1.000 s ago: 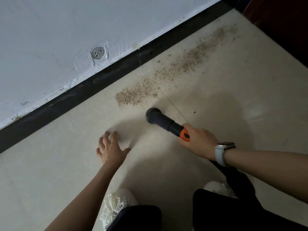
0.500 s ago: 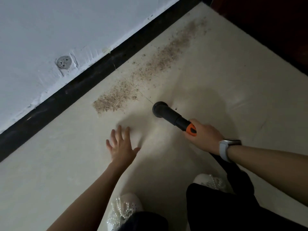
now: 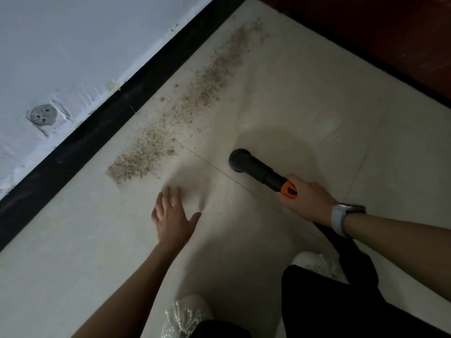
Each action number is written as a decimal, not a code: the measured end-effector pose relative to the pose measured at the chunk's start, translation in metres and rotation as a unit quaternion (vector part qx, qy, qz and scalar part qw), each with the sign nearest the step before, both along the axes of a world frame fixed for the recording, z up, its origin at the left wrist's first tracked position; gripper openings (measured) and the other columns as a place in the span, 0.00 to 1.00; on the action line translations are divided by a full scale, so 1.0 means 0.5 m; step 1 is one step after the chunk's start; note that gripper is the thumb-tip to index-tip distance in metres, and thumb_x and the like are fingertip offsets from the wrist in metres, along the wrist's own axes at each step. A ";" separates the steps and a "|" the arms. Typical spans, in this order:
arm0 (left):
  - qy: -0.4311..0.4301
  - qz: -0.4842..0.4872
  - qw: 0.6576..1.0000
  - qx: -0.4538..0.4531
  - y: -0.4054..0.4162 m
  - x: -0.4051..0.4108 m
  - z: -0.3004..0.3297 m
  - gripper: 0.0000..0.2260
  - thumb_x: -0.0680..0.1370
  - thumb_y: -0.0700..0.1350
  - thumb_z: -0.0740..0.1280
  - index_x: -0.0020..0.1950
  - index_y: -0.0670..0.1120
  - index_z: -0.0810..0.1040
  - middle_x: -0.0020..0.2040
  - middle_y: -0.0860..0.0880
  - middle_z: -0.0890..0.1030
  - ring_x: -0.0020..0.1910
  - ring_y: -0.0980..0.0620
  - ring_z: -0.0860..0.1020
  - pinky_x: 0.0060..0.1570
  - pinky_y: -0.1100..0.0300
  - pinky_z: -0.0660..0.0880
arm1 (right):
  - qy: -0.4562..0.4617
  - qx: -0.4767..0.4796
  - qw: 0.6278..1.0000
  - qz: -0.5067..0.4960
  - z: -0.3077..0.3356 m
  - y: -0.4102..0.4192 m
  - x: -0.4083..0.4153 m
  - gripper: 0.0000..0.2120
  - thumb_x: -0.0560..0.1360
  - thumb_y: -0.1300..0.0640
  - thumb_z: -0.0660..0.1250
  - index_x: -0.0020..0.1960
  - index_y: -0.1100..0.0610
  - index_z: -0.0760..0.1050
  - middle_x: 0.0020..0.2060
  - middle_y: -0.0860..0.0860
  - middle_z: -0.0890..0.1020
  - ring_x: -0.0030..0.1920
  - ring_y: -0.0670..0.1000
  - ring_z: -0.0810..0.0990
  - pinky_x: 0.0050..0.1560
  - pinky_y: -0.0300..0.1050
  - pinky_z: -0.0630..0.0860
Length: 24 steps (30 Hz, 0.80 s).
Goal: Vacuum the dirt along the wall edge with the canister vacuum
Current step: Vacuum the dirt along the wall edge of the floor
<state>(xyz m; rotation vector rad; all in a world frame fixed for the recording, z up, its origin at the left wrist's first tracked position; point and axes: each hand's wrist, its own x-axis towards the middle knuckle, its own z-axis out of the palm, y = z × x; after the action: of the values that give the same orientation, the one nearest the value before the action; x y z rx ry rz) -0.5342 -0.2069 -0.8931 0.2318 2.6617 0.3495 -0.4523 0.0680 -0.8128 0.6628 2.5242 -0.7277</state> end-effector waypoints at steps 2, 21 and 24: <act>0.003 0.050 0.999 0.007 -0.027 0.000 0.002 0.36 0.76 0.56 0.66 0.77 0.46 0.52 0.78 0.45 0.50 0.76 0.44 0.48 0.71 0.44 0.53 | 0.004 -0.012 1.000 0.015 -0.002 -0.023 -0.028 0.15 0.75 0.47 0.65 0.57 0.53 0.70 0.35 0.50 0.76 0.36 0.56 0.77 0.35 0.46 0.70; -0.015 0.221 0.975 -0.012 -0.161 0.018 0.000 0.30 0.76 0.53 0.67 0.75 0.48 0.59 0.77 0.45 0.54 0.76 0.45 0.48 0.71 0.46 0.50 | 0.017 0.038 0.990 0.132 0.000 -0.129 -0.162 0.16 0.75 0.47 0.62 0.59 0.53 0.67 0.41 0.55 0.78 0.37 0.58 0.74 0.37 0.47 0.69; -0.024 0.229 0.973 -0.016 -0.153 0.019 0.002 0.31 0.76 0.53 0.67 0.75 0.49 0.59 0.77 0.46 0.53 0.76 0.45 0.48 0.71 0.45 0.50 | -0.011 0.003 0.985 0.174 0.005 -0.159 -0.132 0.15 0.75 0.47 0.63 0.58 0.51 0.67 0.36 0.51 0.76 0.34 0.56 0.72 0.34 0.45 0.67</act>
<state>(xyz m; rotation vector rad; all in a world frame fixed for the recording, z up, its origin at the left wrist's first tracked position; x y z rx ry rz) -0.5249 -0.2832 -0.8924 -0.4050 2.6484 0.4470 -0.5183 -0.0115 -0.8104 0.2167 2.5270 -0.5829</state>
